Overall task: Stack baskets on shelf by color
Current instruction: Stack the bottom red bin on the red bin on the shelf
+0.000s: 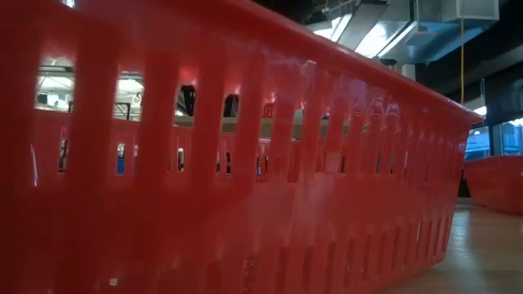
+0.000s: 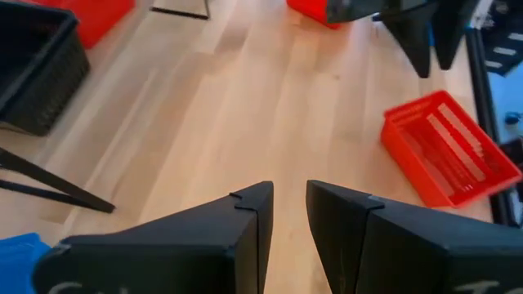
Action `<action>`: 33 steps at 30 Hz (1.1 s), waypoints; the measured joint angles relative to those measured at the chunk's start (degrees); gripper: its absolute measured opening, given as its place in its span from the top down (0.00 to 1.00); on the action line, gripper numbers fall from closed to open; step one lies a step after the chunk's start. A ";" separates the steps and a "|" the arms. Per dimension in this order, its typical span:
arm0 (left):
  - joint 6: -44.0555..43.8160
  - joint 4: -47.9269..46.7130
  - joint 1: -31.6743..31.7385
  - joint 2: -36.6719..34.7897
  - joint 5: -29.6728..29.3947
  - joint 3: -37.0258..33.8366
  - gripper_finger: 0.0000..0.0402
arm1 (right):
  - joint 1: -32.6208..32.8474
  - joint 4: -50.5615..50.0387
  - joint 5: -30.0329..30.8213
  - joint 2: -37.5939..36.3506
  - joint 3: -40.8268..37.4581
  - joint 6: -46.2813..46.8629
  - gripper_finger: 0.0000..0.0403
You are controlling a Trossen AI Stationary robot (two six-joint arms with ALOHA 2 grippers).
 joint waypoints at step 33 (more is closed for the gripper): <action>-1.98 0.19 -0.07 0.02 9.39 -5.60 0.83 | 1.45 21.84 1.14 6.21 -13.66 3.16 0.75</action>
